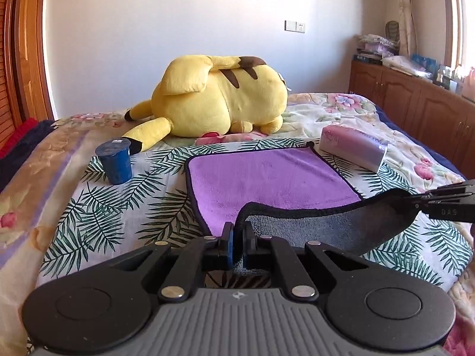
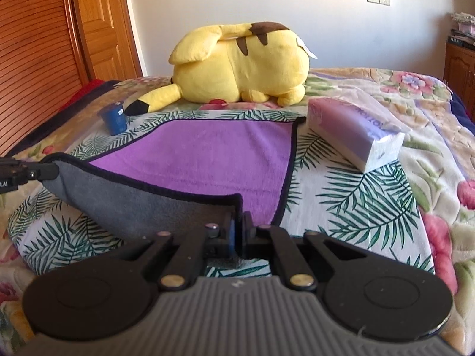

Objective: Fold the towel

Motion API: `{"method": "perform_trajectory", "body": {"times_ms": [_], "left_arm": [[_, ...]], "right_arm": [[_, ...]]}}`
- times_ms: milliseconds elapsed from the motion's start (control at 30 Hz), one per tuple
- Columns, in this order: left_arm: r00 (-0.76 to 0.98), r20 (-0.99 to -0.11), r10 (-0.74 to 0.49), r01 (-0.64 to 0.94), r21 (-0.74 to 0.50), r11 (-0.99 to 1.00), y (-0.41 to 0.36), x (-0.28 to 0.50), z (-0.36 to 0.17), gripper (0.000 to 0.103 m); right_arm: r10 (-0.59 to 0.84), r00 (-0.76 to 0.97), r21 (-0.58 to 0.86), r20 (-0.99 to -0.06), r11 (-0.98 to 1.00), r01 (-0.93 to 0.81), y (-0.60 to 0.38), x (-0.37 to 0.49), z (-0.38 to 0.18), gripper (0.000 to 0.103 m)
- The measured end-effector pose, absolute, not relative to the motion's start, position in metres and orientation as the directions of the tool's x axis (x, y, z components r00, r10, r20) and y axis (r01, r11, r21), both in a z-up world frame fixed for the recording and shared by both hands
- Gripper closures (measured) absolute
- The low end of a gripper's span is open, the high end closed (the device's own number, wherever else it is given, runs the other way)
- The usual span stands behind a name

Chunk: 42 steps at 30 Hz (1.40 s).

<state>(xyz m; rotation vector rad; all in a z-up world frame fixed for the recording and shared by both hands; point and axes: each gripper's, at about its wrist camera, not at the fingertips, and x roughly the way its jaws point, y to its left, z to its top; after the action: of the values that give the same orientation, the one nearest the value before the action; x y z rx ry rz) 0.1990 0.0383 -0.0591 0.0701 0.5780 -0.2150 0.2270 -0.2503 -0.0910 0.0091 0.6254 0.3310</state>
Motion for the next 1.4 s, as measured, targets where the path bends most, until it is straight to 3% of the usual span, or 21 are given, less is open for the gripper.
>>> {"method": "perform_trajectory", "body": {"times_ms": [333,1400], "left_arm": [[0.823,-0.536,-0.189,0.215,-0.013,0.976,0.043,0.211,-0.056,0.103],[0.829,-0.514,-0.220,0.282,0.044,0.958,0.036,0.250,-0.051,0.103]], "right_arm": [[0.307,0.791,0.082,-0.530,0.947,-0.312,-0.249,0.230,-0.084,0.098],[0.305,0.800,0.018,-0.516,0.938,-0.346,-0.253,0.262,-0.092,0.098]]}}
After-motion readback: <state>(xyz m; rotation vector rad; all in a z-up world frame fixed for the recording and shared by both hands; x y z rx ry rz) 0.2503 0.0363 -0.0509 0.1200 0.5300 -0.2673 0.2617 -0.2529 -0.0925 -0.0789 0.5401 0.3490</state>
